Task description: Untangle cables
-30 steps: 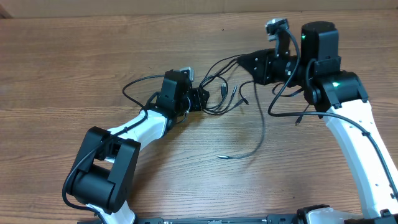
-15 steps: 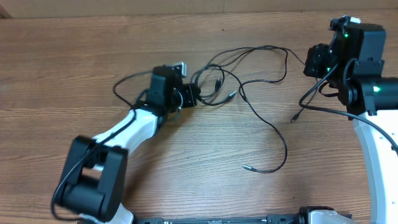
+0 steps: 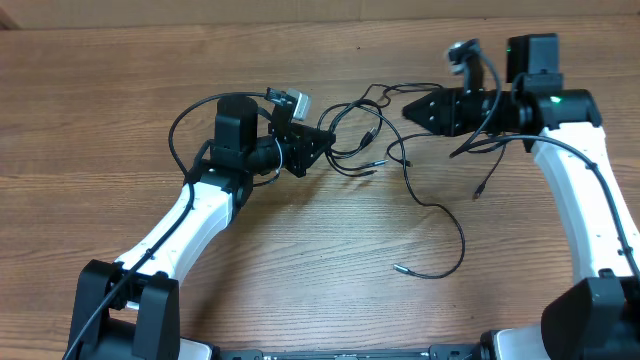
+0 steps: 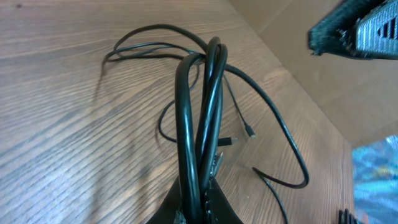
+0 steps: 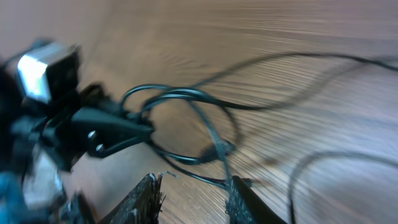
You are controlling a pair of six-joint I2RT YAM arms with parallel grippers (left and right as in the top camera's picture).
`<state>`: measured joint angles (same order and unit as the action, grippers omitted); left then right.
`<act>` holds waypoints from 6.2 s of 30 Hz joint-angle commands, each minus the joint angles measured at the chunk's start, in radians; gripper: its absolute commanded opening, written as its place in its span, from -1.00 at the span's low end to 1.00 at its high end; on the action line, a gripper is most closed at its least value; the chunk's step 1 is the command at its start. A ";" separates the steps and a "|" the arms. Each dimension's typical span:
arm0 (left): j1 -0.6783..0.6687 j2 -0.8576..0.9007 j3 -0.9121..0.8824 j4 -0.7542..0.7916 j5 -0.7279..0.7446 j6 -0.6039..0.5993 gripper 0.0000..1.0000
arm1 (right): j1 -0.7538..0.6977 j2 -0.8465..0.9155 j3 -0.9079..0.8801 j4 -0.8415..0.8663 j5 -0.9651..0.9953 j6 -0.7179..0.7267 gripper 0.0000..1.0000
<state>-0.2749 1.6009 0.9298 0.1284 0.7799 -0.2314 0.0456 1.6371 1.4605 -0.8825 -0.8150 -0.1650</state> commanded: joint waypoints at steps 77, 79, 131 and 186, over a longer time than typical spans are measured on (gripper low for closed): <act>0.424 -0.015 0.037 0.570 0.491 -0.384 -0.53 | 0.077 0.152 0.018 0.150 -0.174 0.113 -0.57; 0.423 -0.015 0.037 0.554 0.475 -0.385 -0.52 | 0.077 0.152 0.018 0.146 -0.174 0.115 -0.28; -0.217 0.247 0.037 0.035 -0.584 -0.096 -0.91 | -0.035 0.151 0.163 0.123 0.378 0.374 1.00; 0.025 -0.171 0.298 0.034 -0.080 -0.300 -0.92 | 0.302 0.154 0.062 0.184 0.258 0.902 1.00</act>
<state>-0.2832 1.4548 1.2003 0.1585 0.6819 -0.5255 0.3538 1.7927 1.5291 -0.7094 -0.5495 0.6617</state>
